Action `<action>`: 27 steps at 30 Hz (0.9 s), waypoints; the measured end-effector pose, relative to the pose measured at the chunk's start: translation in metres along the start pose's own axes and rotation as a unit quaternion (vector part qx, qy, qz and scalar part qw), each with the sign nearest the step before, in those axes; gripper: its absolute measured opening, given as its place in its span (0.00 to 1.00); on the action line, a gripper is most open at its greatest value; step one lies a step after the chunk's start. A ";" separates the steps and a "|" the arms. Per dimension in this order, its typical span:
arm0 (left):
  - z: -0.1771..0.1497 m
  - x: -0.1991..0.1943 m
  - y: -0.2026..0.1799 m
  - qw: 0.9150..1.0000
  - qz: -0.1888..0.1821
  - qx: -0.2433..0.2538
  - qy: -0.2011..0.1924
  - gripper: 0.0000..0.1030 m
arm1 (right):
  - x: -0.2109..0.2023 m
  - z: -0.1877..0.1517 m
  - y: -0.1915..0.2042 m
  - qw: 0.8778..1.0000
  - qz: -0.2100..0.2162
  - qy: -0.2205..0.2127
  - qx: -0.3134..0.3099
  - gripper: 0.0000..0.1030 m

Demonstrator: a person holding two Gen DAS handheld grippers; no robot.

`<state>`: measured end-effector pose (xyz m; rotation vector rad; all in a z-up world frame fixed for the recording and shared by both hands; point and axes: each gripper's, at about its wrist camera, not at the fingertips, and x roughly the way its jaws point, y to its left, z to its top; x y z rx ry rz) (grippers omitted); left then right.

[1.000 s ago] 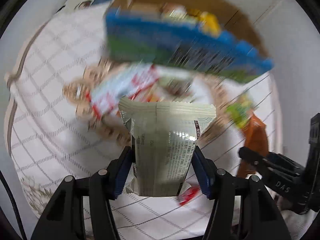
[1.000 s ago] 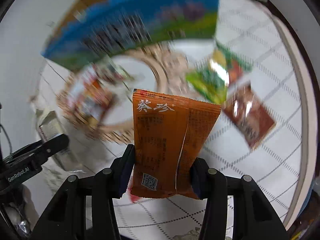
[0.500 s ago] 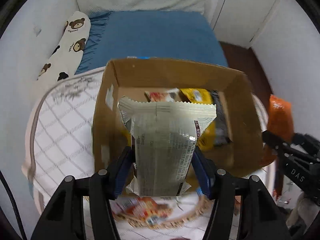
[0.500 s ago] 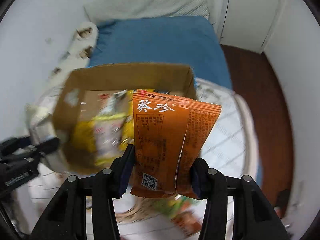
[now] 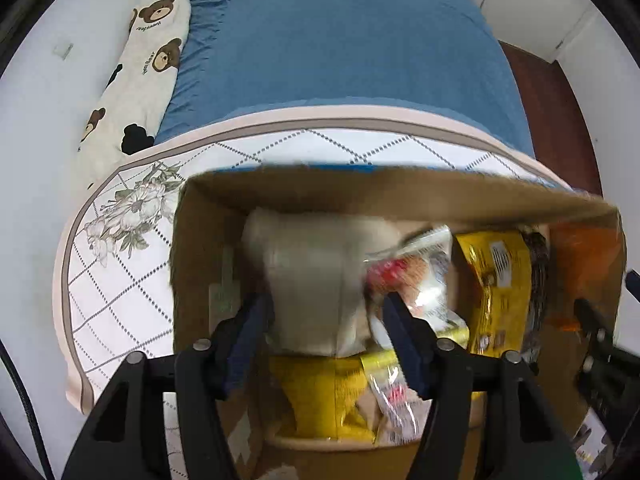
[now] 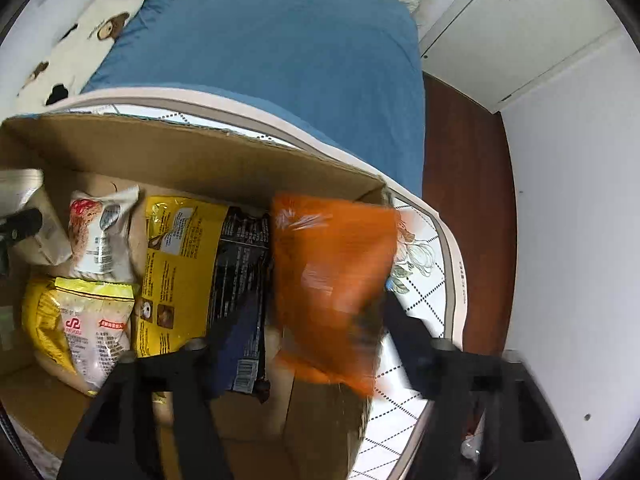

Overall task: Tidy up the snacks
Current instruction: 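Carry both packets into the box and open both tools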

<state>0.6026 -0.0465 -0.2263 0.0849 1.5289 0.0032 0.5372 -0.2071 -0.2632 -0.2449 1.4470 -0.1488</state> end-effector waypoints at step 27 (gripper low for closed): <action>-0.085 -0.036 0.007 0.994 -0.082 -0.012 -0.077 0.80 | -0.019 -0.072 0.001 0.968 0.206 -0.055 0.130 0.82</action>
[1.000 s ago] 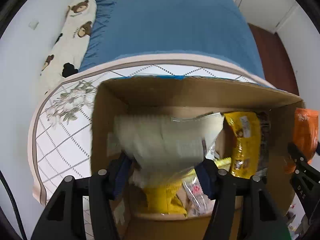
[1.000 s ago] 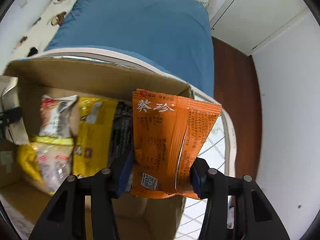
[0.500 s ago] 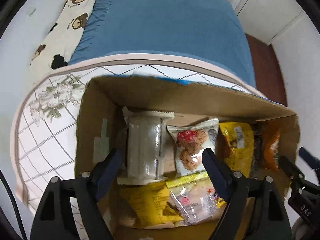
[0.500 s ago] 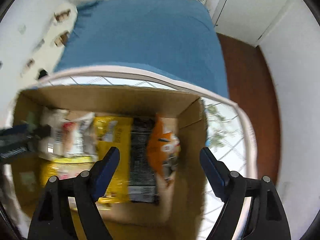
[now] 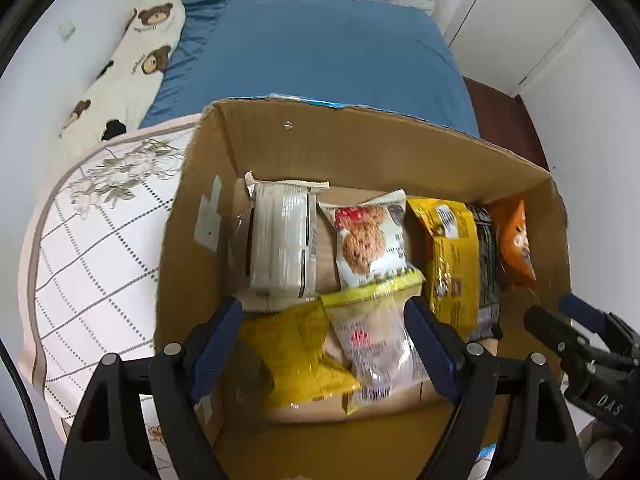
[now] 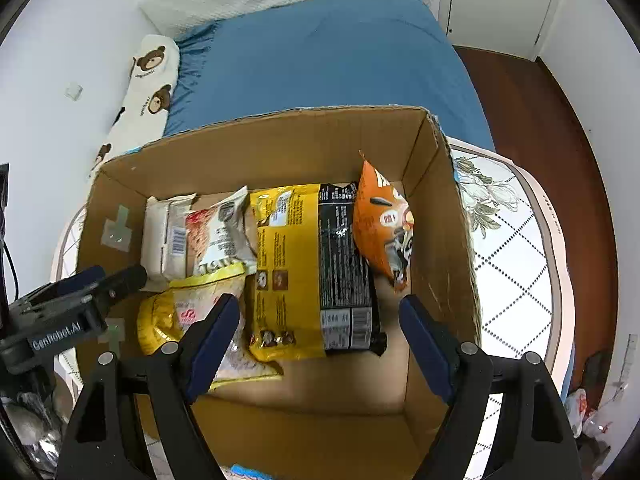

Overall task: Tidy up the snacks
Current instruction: 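Carry both packets into the box and open both tools, then grasp the red packet with left tool while right tool grasps brown biscuit packet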

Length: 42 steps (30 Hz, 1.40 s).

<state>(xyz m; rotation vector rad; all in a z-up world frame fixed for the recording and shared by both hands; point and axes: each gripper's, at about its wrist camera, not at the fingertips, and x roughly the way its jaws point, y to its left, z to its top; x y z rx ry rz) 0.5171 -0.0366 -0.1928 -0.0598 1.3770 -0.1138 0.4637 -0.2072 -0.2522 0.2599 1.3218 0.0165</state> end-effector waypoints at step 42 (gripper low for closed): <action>-0.298 -0.041 -0.049 0.989 -0.012 0.145 0.018 0.80 | -0.087 -0.256 -0.071 0.996 0.045 0.002 0.073 0.91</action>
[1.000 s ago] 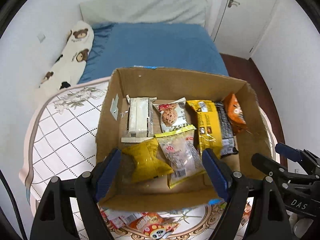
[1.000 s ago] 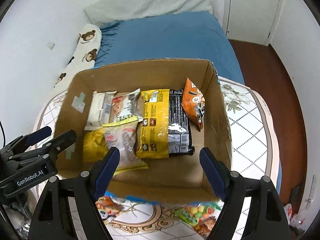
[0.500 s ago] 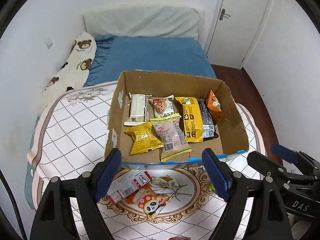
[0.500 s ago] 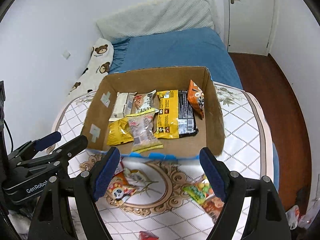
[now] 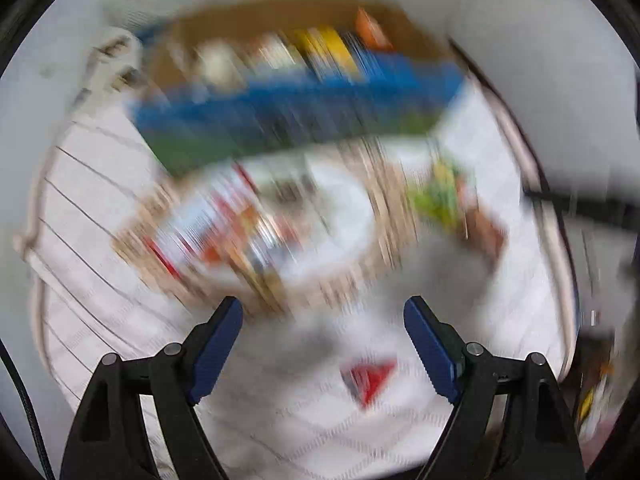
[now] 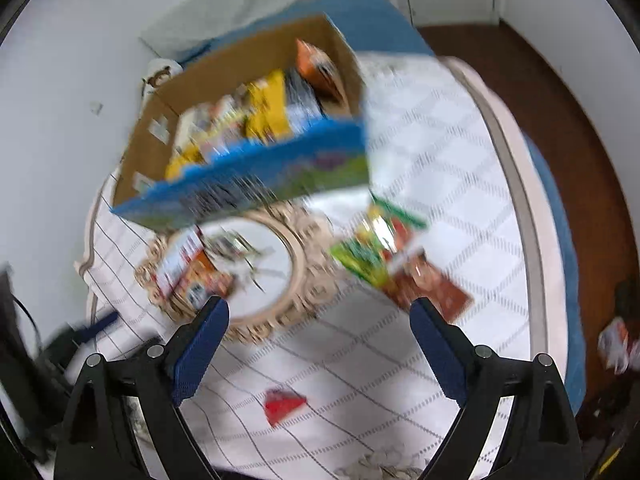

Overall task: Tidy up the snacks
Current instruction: 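Grasp the red packet with left tool while right tool grasps brown biscuit packet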

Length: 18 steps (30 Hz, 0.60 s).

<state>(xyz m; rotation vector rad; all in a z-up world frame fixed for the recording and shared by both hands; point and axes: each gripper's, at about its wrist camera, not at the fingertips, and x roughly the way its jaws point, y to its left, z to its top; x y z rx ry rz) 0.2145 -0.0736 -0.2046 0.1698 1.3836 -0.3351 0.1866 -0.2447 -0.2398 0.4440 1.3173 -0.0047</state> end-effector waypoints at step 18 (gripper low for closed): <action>-0.022 0.119 -0.009 0.987 0.033 -0.095 0.122 0.35 | 0.122 0.019 -0.061 0.983 -0.071 0.107 -0.129 0.91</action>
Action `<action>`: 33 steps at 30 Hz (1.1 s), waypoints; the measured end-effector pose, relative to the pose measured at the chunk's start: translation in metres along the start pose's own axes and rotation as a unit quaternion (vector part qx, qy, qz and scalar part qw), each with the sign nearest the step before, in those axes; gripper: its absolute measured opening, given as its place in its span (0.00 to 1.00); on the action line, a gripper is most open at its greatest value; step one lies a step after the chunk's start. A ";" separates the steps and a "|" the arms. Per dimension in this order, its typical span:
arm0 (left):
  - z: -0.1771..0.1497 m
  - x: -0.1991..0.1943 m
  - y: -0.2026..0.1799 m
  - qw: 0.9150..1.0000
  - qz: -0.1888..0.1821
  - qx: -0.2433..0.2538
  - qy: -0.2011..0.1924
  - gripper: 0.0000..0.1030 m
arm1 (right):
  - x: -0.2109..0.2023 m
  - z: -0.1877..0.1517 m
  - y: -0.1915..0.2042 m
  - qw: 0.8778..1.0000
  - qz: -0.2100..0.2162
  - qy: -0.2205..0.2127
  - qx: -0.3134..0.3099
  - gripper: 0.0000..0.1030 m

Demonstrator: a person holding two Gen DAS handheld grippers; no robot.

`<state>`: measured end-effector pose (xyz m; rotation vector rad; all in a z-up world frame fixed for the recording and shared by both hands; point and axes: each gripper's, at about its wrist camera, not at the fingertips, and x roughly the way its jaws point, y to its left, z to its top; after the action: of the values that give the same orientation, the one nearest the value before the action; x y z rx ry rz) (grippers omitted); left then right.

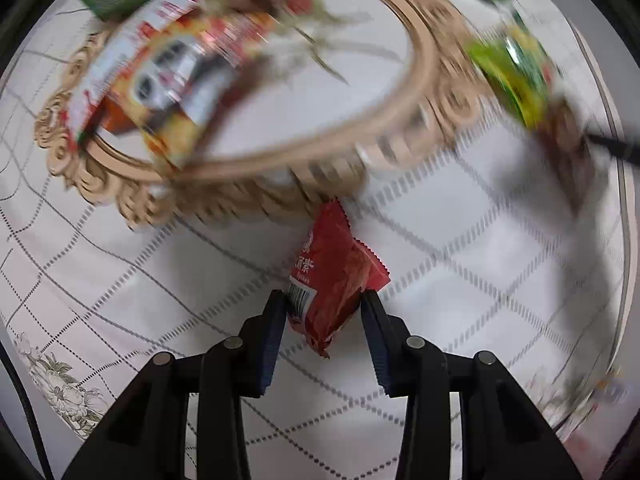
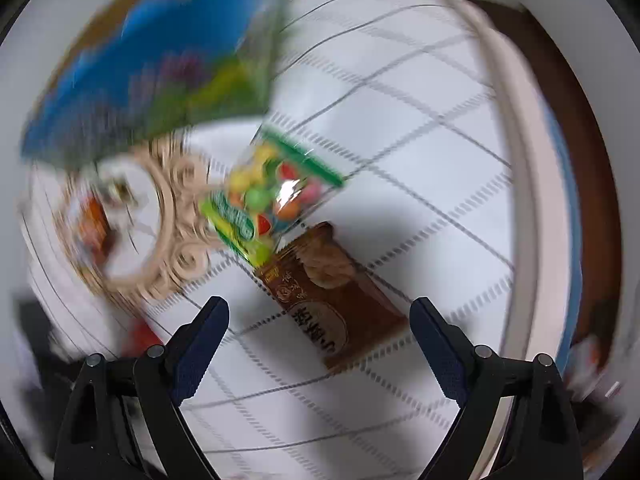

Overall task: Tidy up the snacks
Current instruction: 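Grasp the red packet with left tool while right tool grasps brown biscuit packet, then carry both packets into the box and open both tools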

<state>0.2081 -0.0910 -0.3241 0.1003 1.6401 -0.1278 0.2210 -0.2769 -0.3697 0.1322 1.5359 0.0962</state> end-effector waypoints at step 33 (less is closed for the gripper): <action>0.029 -0.032 0.002 0.998 -0.039 0.028 -0.049 0.31 | 0.049 -0.037 0.082 0.998 0.018 -0.029 0.057 0.58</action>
<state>0.2396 -0.0931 -0.2938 0.0723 1.5437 -0.2357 0.1876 -0.1880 -0.4071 0.2519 1.4810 0.0329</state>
